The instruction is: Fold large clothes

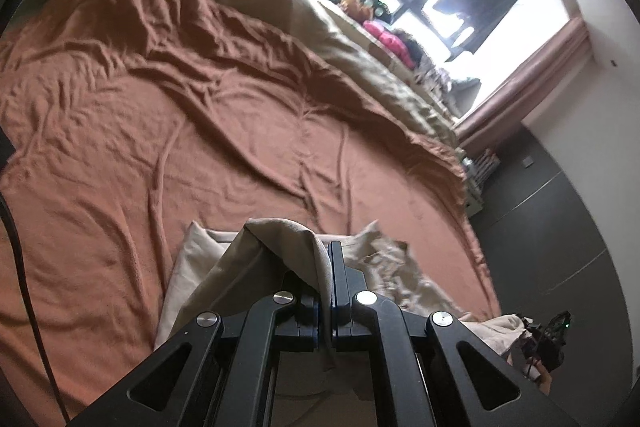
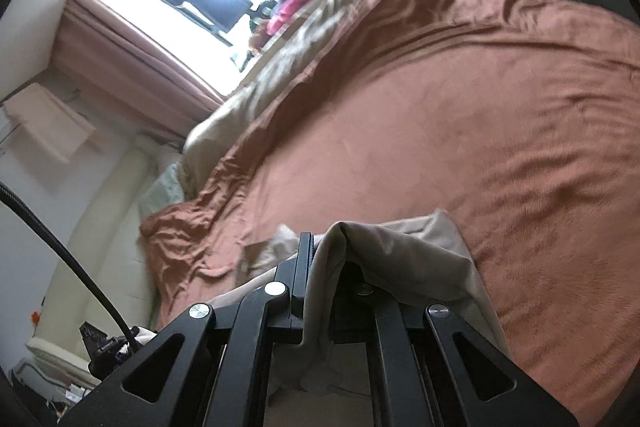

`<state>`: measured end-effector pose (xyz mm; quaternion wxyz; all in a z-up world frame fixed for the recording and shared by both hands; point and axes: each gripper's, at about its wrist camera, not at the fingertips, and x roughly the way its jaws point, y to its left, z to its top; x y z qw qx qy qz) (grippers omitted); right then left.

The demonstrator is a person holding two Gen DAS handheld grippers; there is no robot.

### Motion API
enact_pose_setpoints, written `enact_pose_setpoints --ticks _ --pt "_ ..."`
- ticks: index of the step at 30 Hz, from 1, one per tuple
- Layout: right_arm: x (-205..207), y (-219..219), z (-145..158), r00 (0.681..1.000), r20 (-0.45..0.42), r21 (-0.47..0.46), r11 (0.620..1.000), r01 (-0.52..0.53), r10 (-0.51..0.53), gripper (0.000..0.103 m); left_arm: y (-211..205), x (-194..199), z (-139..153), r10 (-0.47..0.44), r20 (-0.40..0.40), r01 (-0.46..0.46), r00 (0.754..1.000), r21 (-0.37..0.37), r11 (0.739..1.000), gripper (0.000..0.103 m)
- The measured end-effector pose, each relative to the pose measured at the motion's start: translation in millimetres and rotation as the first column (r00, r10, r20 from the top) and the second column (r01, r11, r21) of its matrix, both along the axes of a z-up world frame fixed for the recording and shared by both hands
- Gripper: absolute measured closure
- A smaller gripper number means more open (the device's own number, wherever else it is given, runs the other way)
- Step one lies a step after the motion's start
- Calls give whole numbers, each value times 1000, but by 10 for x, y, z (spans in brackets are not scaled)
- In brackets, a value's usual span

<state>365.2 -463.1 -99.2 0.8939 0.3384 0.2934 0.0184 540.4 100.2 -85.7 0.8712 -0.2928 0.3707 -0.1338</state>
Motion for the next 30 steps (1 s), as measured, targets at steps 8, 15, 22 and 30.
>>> enact_pose_setpoints --ticks 8,15,22,30 --pt "409 81 -168 998 -62 28 999 25 -23 99 -20 417 -555 19 -94 -16 995 24 1000 100" --pt "572 61 -154 998 -70 91 996 13 -6 61 -12 536 -733 29 -121 -32 992 -20 999 62" --pt "453 250 266 998 35 41 998 -51 50 21 -25 362 -312 97 12 -97 995 -22 995 18" --pt "616 875 434 983 -115 -174 971 -164 145 21 -497 335 -165 -25 -9 26 1000 180 983 18"
